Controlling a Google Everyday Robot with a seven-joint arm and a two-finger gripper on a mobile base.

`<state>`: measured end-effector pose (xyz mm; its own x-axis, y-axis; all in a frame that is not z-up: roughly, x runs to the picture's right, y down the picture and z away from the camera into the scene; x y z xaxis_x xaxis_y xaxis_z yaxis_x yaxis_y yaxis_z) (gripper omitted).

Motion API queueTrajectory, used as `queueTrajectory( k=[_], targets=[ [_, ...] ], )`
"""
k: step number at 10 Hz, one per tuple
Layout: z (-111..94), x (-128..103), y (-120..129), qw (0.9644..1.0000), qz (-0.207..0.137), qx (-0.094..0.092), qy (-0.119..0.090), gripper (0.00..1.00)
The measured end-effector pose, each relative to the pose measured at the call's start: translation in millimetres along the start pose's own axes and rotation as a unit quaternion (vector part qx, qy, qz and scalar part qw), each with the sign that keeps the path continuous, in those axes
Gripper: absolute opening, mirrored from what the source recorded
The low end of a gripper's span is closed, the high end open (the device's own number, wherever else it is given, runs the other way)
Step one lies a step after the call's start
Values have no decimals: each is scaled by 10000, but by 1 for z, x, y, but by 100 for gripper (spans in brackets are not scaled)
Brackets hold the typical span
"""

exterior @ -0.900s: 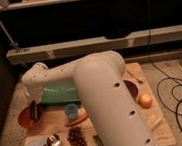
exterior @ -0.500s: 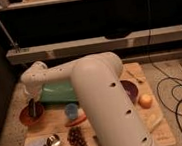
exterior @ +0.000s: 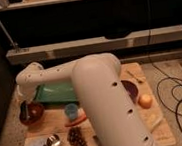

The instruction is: Wipe red bowl with eraser

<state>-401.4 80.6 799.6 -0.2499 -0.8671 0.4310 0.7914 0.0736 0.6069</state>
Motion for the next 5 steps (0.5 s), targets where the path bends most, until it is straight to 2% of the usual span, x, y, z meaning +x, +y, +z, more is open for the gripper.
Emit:
queueTrajectory(
  k=[2,5],
  targets=[
    [0,-12,-6,9999,-70,65,-65,0],
    [-12,-18,9,10000,-46,-9,-61,0]
  ],
)
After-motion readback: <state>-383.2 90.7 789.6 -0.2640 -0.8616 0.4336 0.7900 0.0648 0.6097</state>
